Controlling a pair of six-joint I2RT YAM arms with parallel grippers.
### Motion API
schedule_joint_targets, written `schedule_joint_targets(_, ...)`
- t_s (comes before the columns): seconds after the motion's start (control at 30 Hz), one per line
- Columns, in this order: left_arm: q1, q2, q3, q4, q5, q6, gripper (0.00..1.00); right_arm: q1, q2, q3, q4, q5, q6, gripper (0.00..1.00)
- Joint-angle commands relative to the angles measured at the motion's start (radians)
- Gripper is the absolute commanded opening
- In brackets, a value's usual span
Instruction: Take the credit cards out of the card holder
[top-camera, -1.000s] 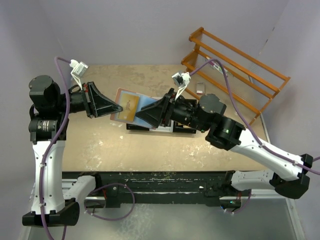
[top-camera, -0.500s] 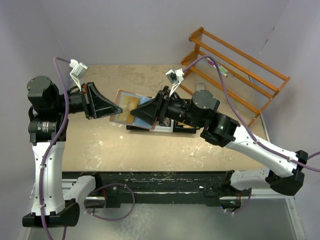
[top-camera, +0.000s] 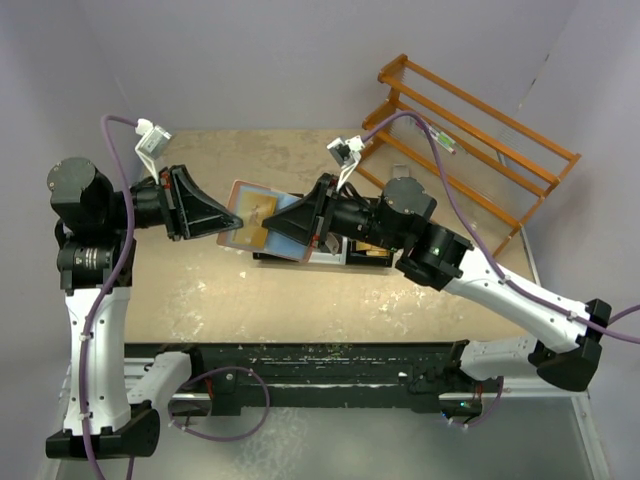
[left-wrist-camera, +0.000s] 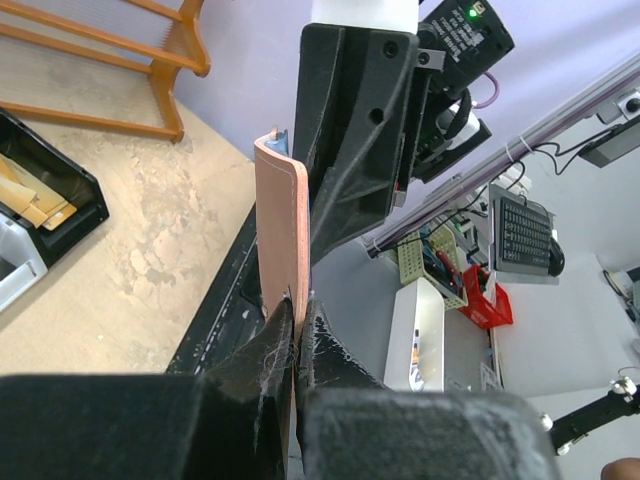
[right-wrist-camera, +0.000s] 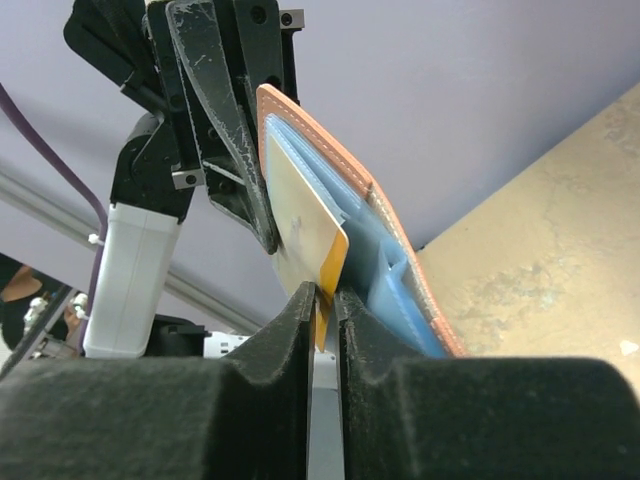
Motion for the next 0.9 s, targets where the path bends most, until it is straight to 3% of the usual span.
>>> schedule_joint_targets(0.0, -0.004, -0.016, -0.001, 0.099, 0.038, -0.066, 0.0, -0.009, -0.012, -0.024, 0.123, -0.087, 0.042, 0.1)
schedule_joint_targets(0.2, -0.004, -0.016, -0.011, 0.156, 0.043, -0.123, 0.0, -0.036, -0.046, -0.072, 0.173, -0.128, 0.064, 0.0)
schedule_joint_targets(0.87, -0.004, -0.027, -0.019, 0.278, 0.05, -0.23, 0.0, -0.11, -0.168, -0.226, 0.213, -0.182, 0.096, 0.0)
